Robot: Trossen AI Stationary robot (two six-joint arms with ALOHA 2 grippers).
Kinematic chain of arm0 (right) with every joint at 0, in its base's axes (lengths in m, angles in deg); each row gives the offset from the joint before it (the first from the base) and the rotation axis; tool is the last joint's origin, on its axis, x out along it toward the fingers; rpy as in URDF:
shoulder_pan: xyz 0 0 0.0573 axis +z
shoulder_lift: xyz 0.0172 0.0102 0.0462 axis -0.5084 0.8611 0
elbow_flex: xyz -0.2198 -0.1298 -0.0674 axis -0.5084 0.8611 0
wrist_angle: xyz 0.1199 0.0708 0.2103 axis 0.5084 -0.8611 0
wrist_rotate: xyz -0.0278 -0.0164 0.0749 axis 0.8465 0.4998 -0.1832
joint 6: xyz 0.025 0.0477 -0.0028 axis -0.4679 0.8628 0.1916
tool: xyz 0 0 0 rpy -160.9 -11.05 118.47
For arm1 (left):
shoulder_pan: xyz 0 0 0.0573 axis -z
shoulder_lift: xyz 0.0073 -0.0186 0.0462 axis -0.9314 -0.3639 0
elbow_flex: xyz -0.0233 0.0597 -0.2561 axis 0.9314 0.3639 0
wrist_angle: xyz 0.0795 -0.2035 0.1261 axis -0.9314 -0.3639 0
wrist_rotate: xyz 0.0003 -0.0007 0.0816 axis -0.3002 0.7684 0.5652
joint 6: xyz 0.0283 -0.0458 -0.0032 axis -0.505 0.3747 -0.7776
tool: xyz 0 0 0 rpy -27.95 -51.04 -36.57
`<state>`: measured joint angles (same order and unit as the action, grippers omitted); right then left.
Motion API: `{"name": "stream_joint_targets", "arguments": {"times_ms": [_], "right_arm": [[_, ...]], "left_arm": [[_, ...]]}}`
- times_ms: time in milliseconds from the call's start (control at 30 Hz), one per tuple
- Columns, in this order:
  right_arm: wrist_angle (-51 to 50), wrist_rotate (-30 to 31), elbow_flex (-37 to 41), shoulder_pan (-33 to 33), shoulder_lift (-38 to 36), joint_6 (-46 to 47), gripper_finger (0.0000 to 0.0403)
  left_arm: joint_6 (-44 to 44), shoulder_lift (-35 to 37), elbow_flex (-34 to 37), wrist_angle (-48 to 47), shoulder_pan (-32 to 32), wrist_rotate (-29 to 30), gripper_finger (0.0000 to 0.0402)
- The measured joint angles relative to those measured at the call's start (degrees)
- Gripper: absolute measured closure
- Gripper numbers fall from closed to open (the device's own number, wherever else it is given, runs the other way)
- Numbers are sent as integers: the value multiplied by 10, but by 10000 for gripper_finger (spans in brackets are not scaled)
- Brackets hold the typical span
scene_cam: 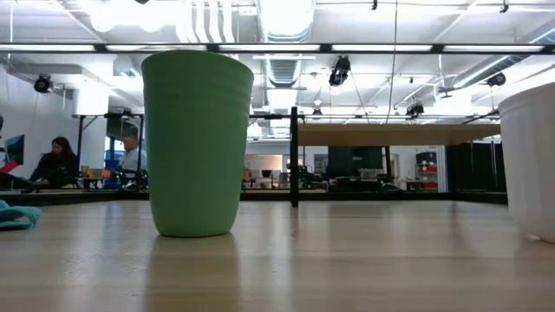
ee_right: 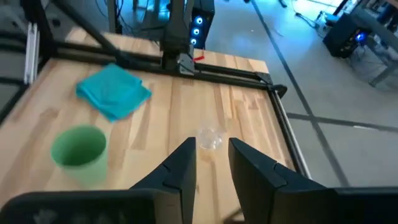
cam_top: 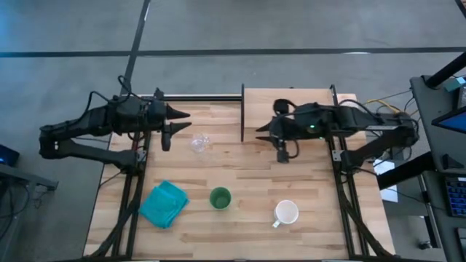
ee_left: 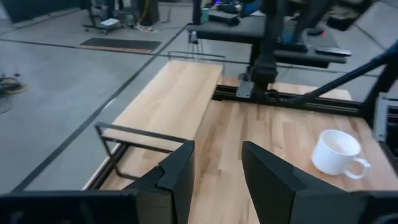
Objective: Stack small to large cups/mugs on shelf
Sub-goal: Put the green cup on the shelf
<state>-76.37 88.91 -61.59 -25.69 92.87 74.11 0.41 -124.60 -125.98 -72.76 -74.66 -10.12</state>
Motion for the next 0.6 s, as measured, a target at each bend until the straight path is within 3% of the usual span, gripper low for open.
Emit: {"name": "stream_joint_targets", "arguments": {"times_ms": [100, 367, 600], "right_arm": [[-7, -6, -36, 0, 42, 27, 318], [-25, -146, -97, 0, 144, 60, 292], [-47, -161, -124, 0, 222, 106, 254]], "left_arm": [[0, -3, 0, -1, 0, 4, 281], [0, 3, -1, -1, 0, 4, 281], [1, 11, -1, -1, 0, 4, 281]]}}
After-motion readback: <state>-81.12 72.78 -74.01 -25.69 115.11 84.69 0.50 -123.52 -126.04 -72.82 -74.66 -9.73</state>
